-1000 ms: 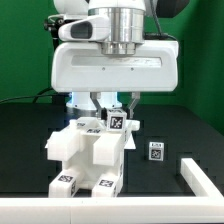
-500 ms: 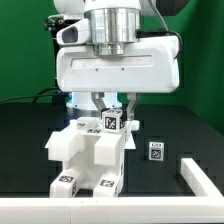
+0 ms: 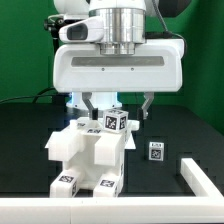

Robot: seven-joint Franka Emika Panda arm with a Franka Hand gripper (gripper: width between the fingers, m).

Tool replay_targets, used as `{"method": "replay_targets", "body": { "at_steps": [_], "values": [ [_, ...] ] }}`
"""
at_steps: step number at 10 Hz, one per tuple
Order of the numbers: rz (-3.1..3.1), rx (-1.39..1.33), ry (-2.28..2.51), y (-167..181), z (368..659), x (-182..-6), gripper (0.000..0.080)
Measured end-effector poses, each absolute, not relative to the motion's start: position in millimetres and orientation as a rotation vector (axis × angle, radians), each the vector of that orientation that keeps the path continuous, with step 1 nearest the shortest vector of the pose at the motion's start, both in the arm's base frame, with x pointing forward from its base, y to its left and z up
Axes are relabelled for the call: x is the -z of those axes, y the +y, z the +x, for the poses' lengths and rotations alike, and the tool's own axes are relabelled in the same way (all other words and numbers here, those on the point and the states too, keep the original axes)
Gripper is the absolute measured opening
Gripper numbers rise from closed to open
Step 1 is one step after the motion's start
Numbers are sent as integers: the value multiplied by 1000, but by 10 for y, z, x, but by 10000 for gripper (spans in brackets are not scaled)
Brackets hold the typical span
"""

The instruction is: Assemble chair

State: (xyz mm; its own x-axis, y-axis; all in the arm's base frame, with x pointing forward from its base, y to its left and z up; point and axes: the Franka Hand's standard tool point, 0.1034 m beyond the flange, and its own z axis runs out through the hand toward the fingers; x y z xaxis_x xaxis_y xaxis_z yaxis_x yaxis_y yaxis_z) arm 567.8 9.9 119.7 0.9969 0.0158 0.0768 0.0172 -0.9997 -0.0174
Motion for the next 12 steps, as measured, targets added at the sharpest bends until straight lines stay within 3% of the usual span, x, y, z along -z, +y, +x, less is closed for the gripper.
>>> {"method": "replay_targets", "body": {
  "at_steps": [6, 8, 9, 11, 12],
  "values": [
    [-3010, 59, -968, 68, 5719, -1206, 648],
    [-2986, 41, -1057, 48, 5760, -1193, 648],
    [-2998, 40, -1022, 45, 5758, -1189, 608],
    [-3023, 40, -945, 43, 5757, -1186, 321],
    [-3056, 42, -825, 45, 5757, -1186, 321]
  ]
}}
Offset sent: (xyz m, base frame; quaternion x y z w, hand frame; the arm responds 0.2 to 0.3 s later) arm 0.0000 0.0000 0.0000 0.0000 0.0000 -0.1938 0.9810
